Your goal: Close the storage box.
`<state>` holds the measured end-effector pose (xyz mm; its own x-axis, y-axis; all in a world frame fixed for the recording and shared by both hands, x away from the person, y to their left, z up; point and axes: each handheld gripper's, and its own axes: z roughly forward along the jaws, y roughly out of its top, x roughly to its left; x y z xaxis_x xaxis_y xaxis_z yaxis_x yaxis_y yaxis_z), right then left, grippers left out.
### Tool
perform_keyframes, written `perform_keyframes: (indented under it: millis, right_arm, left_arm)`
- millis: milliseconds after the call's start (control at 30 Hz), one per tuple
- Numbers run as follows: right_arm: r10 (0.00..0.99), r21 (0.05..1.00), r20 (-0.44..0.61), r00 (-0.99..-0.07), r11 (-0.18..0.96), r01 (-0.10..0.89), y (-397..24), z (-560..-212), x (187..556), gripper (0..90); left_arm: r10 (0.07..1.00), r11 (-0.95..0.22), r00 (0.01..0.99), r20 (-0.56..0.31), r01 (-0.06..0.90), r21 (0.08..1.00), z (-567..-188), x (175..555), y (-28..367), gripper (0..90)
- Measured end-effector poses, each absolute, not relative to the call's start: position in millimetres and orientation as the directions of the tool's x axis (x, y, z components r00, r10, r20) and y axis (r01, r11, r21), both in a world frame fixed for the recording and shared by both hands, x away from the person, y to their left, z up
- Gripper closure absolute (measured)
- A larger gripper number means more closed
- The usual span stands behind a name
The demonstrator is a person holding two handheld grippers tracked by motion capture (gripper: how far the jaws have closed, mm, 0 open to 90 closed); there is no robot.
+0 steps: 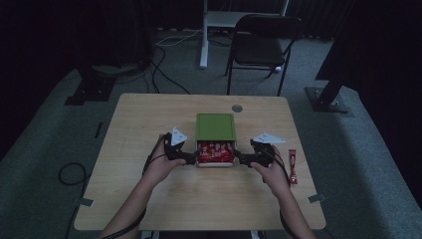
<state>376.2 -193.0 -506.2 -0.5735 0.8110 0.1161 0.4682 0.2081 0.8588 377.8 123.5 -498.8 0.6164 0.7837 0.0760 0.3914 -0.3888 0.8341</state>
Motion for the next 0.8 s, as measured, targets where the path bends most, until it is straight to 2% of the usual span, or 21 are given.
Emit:
perform_keyframes:
  millis: [800]
  right_arm:
    - [0.836,0.867,0.116,-0.536,0.179,0.466,-189,-508,387,12.8]
  left_arm:
    - [0.806,-0.379,0.586,0.083,0.403,0.833,-504,394,120,3.4]
